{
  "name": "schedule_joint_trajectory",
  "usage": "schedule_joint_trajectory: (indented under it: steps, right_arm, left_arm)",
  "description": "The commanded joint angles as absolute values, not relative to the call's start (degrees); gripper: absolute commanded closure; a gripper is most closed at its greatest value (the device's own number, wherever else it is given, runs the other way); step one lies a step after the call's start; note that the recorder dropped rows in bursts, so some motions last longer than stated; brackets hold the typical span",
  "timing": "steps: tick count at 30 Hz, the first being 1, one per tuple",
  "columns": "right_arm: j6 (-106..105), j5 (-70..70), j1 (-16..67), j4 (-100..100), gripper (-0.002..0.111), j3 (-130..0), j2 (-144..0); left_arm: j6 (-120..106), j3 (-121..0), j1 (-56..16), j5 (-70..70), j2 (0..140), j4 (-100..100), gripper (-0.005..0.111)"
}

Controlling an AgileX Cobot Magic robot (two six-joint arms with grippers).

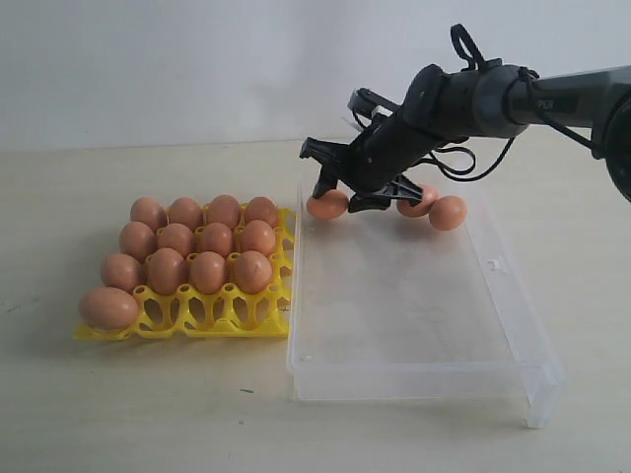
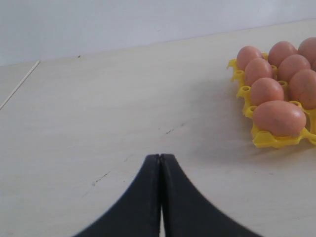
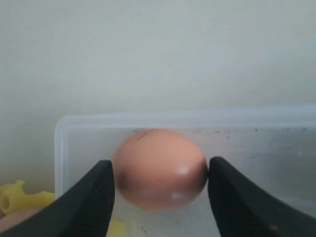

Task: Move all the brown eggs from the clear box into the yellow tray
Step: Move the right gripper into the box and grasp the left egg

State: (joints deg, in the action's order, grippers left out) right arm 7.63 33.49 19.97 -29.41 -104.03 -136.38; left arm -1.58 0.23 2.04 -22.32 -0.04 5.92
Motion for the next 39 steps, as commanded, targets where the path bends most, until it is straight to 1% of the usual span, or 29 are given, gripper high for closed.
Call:
schedule_joint_trajectory:
  steps: [1, 10, 15, 20, 24, 26, 27, 29, 30, 34, 39]
  right_arm:
    - [7.7, 30.9, 20.0, -31.4, 0.053, -104.6, -136.8]
    - [6.2, 30.2, 20.0, -35.3, 0.053, -104.6, -136.8]
    - [2.6, 31.8, 20.0, -40.2, 0.056, -104.6, -137.4]
    - [2.6, 34.3, 20.0, -40.5, 0.055, -104.6, -139.4]
    - [2.4, 32.6, 20.0, -40.5, 0.056, -104.6, -139.8]
    - [0.5, 32.3, 20.0, -40.5, 0.064, -104.6, -139.8]
    - [-0.7, 32.3, 20.0, -40.5, 0.074, -104.6, -139.8]
    - [-3.0, 33.1, 20.0, -40.5, 0.098, -104.6, -139.8]
    - [-4.1, 33.7, 20.0, -40.5, 0.107, -104.6, -139.8]
    - [-5.4, 35.3, 20.0, -40.4, 0.108, -104.6, -139.3]
    - [-11.0, 35.3, 20.0, -39.7, 0.108, -104.3, -135.3]
  left_arm:
    - [-1.3, 0.0, 1.7, -21.8, 0.0, 5.8, 0.107]
    - [-1.3, 0.0, 1.7, -21.8, 0.0, 5.8, 0.107]
    - [-1.3, 0.0, 1.7, -21.8, 0.0, 5.8, 0.107]
    - [-1.3, 0.0, 1.7, -21.8, 0.0, 5.8, 0.107]
    - [-1.3, 0.0, 1.7, -21.8, 0.0, 5.8, 0.107]
    - [-1.3, 0.0, 1.7, -21.8, 0.0, 5.8, 0.107]
    - [-1.3, 0.0, 1.7, -21.8, 0.0, 5.8, 0.107]
    - [-1.3, 0.0, 1.7, -21.8, 0.0, 5.8, 0.107]
    - [-1.3, 0.0, 1.7, -21.8, 0.0, 5.8, 0.107]
    - [-1.3, 0.0, 1.7, -21.8, 0.0, 5.8, 0.107]
    - [-1.3, 0.0, 1.7, -21.8, 0.0, 5.8, 0.107]
